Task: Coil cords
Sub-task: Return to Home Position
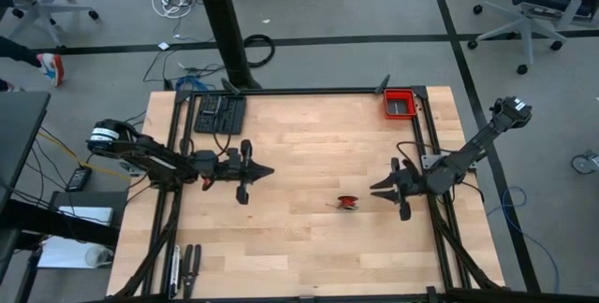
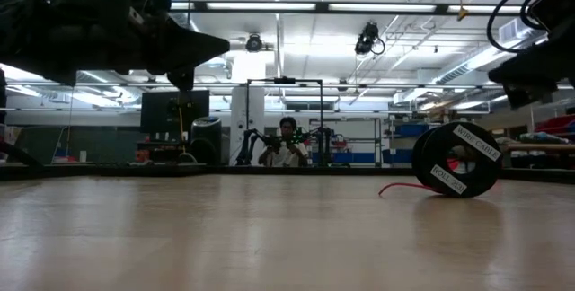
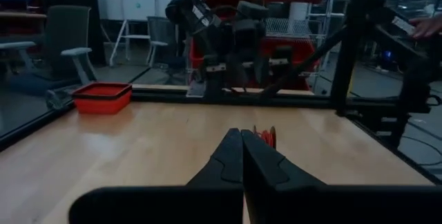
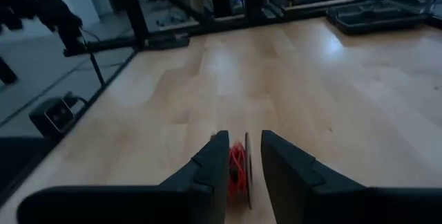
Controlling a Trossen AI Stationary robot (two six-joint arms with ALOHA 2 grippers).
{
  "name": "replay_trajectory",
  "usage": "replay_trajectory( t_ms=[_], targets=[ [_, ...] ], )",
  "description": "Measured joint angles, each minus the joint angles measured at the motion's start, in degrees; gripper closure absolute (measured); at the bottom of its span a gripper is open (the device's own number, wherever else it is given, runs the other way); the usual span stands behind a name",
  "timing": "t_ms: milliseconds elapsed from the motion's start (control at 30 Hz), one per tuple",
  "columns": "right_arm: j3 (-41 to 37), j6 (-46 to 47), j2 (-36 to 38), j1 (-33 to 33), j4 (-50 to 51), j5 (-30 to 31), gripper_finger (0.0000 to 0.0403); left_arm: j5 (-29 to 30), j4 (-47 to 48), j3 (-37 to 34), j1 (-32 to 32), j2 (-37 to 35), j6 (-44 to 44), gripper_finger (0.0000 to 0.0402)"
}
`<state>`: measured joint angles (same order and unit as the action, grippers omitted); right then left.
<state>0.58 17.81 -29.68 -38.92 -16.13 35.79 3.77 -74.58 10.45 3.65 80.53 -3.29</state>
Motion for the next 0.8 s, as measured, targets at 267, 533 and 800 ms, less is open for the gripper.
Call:
replay_trajectory(
  t_ms=[267,533,800],
  targets=[
    [-0.04,0.00,7.41,0.00,1.06,0.01,0.0318,-0.16,-0.16,-9.94,-2.38,-0.47,0.00,0.0401],
    [-0.09,-0.09,13.92,0.09,12.08,0.01,0.0318,0.11,20.02,-10.05,-2.59,-4.75,-0.04,0.0401],
    [-0.11,-0.33,17.11,1.57,12.03,0.08,0.0318,0.28,30.68,-10.05,-2.59,-14.72,-0.02,0.0401]
  ],
)
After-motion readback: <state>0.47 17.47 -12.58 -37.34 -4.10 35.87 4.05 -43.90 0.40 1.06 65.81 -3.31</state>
